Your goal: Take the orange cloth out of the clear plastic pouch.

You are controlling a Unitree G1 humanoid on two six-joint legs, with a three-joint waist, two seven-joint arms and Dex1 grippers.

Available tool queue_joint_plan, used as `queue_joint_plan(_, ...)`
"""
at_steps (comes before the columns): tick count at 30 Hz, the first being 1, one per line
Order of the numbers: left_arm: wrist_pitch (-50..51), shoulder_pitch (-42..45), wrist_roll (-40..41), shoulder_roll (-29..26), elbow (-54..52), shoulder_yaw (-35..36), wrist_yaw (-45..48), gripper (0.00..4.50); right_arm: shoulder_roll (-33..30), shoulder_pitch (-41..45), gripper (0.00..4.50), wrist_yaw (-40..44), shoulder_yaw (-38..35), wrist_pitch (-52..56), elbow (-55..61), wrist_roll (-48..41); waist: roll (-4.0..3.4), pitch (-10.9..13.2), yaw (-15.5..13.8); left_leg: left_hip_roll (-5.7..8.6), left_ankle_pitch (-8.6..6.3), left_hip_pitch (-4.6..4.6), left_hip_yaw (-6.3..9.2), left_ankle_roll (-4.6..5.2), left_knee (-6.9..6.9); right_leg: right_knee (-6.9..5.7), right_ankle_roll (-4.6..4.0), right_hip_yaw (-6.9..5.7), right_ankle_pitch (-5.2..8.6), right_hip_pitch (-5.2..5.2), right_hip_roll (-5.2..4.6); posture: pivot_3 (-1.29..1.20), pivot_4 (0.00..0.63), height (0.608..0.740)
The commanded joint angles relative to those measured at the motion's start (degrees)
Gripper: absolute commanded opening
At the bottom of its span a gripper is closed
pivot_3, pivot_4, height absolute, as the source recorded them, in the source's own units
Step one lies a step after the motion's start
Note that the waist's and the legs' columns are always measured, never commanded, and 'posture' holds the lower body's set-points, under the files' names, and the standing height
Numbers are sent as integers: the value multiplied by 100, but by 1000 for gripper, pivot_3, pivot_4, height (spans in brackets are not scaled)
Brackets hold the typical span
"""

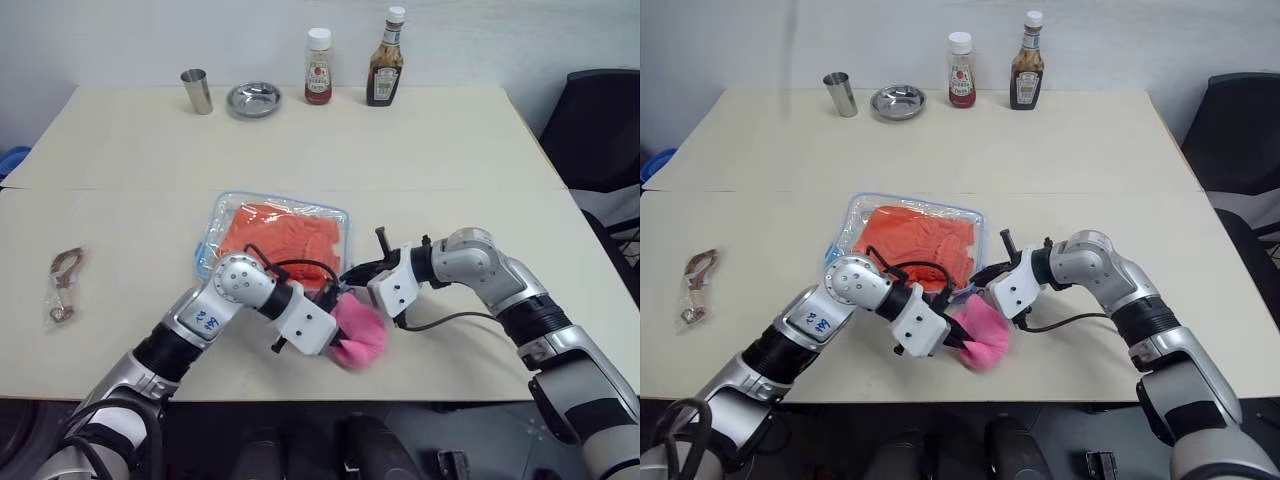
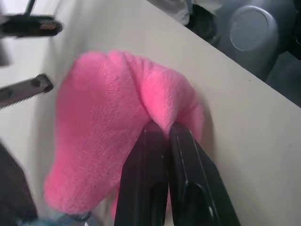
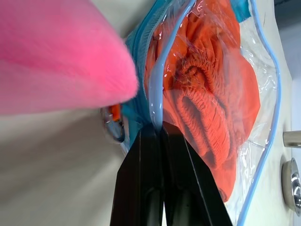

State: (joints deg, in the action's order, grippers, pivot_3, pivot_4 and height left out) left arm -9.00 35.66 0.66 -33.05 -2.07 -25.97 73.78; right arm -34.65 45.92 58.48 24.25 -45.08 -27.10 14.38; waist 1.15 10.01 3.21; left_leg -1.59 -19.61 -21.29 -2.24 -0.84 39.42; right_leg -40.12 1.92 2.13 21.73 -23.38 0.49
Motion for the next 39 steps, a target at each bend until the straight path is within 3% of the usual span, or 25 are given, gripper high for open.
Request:
queue_joint_plan(1, 700, -306, 473, -360, -543, 539, -41, 0, -216, 189, 25, 86, -152, -88, -53, -179, -1, 1, 12, 0, 0, 0, 0, 0, 0, -1, 0, 0, 0, -1, 0, 0, 150, 740)
queue_joint_plan(7, 2045, -1138, 1183, -1033, -1448, 1319, -201, 0, -414, 297, 25, 226, -203, -218, -263, -406, -1, 1, 4, -1, 0, 0, 3, 0, -1, 3, 0, -1, 0, 0, -1, 0, 150, 740)
queue_joint_plan(13, 2760, -1801, 1393, -1263, -1849, 2058, -832, 0, -595, 275, 25, 109, -254, -547, -424, -364, -1, 1, -19, 2, -1, -3, 5, 1, -1, 7, 0, -3, 0, 3, -5, 0, 150, 740)
queue_joint_plan(21, 3645, -2780, 2072, -1631, -1598, 3823, -1317, 0, -983, 143, 25, -87, -299, -1054, -620, -344, -3, 2, 13, 1, -1, -1, 6, 2, -9, 9, -1, -5, 0, 1, -4, 0, 150, 740)
queue_joint_plan(28, 4443, -2732, 2727, -2033, -719, 5140, -1499, 0, -1297, 48, 25, -137, -252, -1655, -690, -546, -4, 3, 12, 2, -1, -2, 6, 2, -11, 13, -1, -6, 0, 2, -5, 0, 150, 740)
queue_joint_plan(35, 4496, -2783, 2795, -2322, -679, 5131, -1401, 0, -1375, -40, 25, -117, -158, -1984, -681, -806, -4, 3, 14, 3, -2, -2, 6, 2, -15, 16, -1, -7, 0, 2, -7, 0, 150, 740)
queue_joint_plan(39, 4564, -2866, 2900, -2023, -926, 4797, -1516, 0, -1293, -74, 25, -106, -172, -1700, -631, -809, -4, 3, 15, 3, -2, -2, 6, 2, -15, 15, -1, -7, 0, 2, -7, 0, 150, 740)
